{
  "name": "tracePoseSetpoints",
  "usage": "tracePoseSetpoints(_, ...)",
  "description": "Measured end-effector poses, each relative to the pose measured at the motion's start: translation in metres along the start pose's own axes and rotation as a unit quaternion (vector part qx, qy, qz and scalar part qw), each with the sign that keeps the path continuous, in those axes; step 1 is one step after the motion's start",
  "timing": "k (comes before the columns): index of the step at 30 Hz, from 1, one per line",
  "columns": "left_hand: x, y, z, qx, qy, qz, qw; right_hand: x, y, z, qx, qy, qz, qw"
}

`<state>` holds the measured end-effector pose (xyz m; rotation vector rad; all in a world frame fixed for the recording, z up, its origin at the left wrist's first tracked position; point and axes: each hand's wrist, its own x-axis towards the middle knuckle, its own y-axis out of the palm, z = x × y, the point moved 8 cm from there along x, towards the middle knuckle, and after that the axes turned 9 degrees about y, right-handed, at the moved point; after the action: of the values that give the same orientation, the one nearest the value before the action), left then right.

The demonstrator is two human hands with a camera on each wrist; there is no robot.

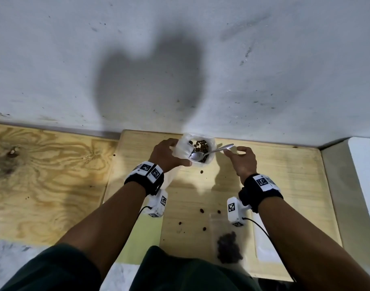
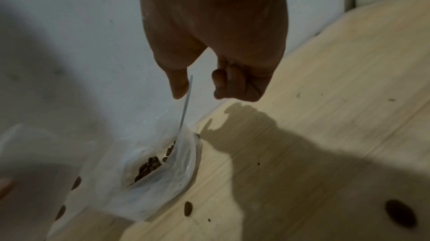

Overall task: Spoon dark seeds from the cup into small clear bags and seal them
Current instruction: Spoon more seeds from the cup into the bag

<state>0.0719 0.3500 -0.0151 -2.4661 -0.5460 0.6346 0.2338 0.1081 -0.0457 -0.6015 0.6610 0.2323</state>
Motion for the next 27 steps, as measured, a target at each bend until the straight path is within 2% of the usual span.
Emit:
tracePoseSetpoints(3,0.01,0.005,0.006,-0.009,-0.028,0.034,0.999,0.012,0.021,-0.004,0.028,0.046,0.057,0.997)
tracePoseSetpoints(7,0.016,0.019,0.01,0.002,-0.054,0.108,0.993,0.021,0.033,0.005,0.044,0.015,0.057,0.997)
tracePoseSetpoints(9,0.018,0.022,0.008,0.011,-0.055,0.122,0.991,0.02,0.036,0.012,0.043,-0.003,0.059,0.997)
tracePoseSetpoints(11,0.021,0.023,0.008,0.014,-0.052,0.113,0.992,0.02,0.031,0.022,0.035,-0.053,0.035,0.997)
tracePoseSetpoints(15,0.02,0.021,0.005,0.029,-0.034,0.095,0.994,0.008,0.007,0.038,0.049,-0.162,-0.071,0.983)
tracePoseSetpoints(17,0.018,0.02,0.003,0.041,-0.019,0.085,0.995,0.002,0.009,0.036,0.038,-0.184,-0.083,0.979)
tracePoseSetpoints(27,0.01,0.021,0.006,0.07,0.009,0.047,0.996,-0.001,0.04,0.007,0.077,-0.106,-0.084,0.988)
